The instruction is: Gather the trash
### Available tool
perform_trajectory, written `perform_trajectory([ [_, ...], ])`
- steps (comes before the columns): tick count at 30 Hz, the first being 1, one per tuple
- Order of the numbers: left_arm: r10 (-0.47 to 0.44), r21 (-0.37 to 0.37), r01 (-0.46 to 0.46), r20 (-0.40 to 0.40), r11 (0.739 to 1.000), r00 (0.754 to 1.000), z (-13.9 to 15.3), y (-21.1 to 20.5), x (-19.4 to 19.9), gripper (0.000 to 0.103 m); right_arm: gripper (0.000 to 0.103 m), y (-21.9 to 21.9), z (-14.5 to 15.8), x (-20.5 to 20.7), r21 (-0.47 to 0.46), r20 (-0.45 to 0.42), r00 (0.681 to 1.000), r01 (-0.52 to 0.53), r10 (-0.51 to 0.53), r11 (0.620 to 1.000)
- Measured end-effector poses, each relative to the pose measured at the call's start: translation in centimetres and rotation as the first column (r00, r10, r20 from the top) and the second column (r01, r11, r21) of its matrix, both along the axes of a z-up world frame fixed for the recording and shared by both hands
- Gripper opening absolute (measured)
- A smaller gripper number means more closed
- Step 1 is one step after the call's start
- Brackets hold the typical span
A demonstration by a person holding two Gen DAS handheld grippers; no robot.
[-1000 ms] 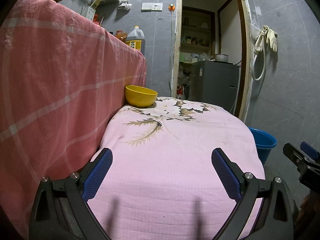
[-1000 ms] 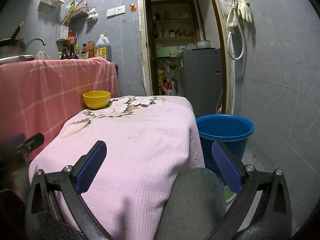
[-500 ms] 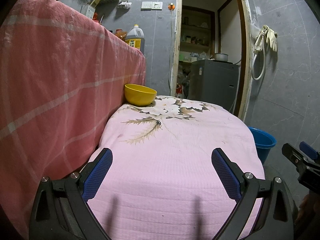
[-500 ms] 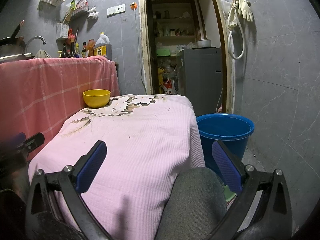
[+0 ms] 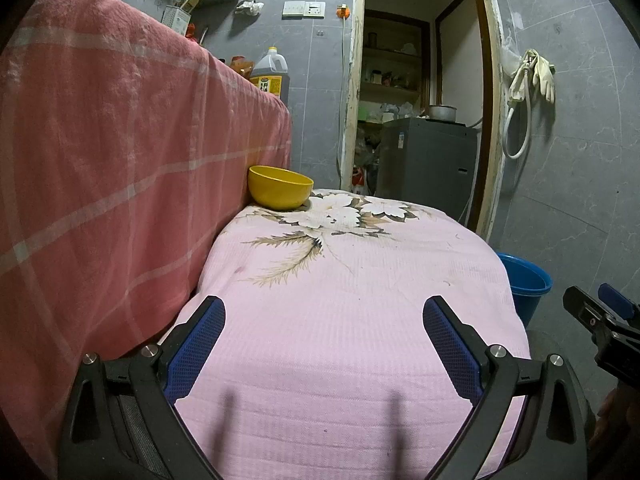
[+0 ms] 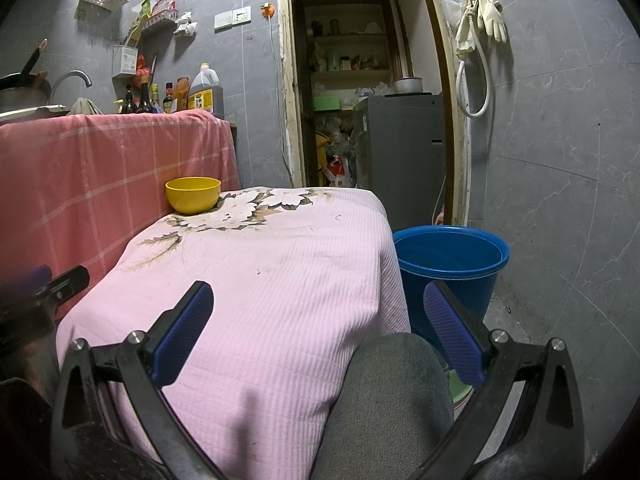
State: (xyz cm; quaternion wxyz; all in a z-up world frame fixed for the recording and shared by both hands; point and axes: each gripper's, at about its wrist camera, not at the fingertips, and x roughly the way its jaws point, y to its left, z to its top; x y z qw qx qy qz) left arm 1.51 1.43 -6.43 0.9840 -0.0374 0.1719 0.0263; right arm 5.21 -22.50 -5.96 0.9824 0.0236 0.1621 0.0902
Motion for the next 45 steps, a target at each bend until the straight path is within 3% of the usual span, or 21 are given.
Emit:
perform_trajectory([
  [45, 0.001, 0.000, -0.001, -0.003, 1.000, 1.000, -0.21, -0.02, -0.15, 0.097, 0.103, -0.09, 0.06, -0.02, 0.000, -0.002, 1.000, -0.001, 0.001, 1.000],
])
